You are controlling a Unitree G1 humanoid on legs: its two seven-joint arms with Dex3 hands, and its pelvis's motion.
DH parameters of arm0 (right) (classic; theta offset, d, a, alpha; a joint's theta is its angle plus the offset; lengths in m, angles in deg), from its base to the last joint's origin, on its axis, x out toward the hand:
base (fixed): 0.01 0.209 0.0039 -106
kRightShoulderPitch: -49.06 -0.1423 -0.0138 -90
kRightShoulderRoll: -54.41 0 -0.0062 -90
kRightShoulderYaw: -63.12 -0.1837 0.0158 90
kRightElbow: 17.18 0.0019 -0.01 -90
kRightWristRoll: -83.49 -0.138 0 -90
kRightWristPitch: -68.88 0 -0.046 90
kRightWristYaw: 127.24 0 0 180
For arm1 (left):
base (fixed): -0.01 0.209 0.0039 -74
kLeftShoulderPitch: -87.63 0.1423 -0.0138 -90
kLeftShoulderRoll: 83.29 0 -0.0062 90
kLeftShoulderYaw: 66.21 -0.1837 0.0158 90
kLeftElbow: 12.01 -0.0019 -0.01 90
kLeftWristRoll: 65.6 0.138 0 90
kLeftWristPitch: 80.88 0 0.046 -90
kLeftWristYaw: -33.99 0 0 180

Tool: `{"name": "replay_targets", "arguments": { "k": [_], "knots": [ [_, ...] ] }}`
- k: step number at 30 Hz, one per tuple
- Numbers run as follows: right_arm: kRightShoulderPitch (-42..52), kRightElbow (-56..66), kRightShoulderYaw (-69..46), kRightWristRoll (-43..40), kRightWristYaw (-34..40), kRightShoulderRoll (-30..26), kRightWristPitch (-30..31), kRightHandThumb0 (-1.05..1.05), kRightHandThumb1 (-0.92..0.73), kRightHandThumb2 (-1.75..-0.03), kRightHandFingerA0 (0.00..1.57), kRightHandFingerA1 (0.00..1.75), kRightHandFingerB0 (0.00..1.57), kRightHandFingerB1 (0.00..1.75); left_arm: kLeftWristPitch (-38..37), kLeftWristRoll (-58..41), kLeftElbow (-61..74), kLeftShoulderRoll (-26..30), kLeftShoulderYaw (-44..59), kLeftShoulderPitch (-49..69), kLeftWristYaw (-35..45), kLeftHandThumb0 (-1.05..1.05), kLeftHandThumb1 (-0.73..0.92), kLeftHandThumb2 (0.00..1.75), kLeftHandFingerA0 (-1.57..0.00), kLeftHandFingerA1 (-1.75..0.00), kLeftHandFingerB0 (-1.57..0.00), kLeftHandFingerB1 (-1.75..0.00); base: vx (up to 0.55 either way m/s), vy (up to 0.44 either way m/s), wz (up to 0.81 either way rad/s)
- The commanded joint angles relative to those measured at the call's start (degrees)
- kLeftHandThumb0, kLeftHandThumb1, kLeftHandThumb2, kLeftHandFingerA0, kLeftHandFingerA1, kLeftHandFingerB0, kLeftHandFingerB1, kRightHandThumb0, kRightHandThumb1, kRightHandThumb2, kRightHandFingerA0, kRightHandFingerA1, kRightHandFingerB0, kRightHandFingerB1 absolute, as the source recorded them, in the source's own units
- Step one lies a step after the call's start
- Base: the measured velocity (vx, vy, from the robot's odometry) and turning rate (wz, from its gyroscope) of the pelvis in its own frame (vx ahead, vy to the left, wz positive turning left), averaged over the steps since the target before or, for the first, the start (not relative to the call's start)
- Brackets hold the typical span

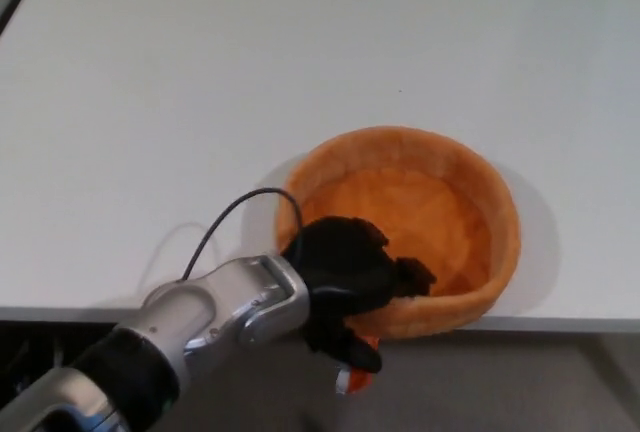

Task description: A soft plate is kept in the center of the table close to the robot and the robot uses its left hand to pick up the plate, turns it upside down and places it back on the table

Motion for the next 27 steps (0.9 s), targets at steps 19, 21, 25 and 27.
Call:
{"name": "replay_targets", "arguments": {
  "k": [19,21,25,27],
  "knots": [
    [3.9,5.67,-0.62,1.89,4.38,0.18,4.7,-0.63,-0.71,-1.01,0.24,0.57,0.05,0.43,6.21,-14.94,4.52,-3.12,12.71,4.85,12.44,-1.05,0.67,0.62,-1.46,-1.52,-1.41,-1.53,0.0,0.0,0.0],
    [3.93,6.47,-0.65,1.15,4.26,0.21,5.39,-0.65,-0.71,-1.0,0.26,0.58,0.06,0.42,8.76,-22.75,5.76,-6.12,17.78,6.35,15.7,-0.6,0.09,0.87,-1.56,-1.45,-1.57,-1.45,0.0,0.0,0.0],
    [4.29,7.1,-0.77,1.33,4.95,0.1,6.56,-0.64,-0.7,-1.0,0.24,0.56,0.05,0.4,9.58,-39.7,5.5,-13.29,27.87,7.59,19.65,-0.41,0.04,0.81,-1.39,-1.28,-1.39,-1.27,0.0,0.0,0.0],
    [4.59,7.06,-0.8,0.96,4.64,0.08,6.79,-0.65,-0.7,-1.0,0.23,0.56,0.05,0.39,12.57,-44.51,6.09,-15.82,30.98,7.66,22.24,-0.39,0.01,0.78,-1.4,-1.28,-1.4,-1.27,0.0,0.0,0.0]
  ]
}}
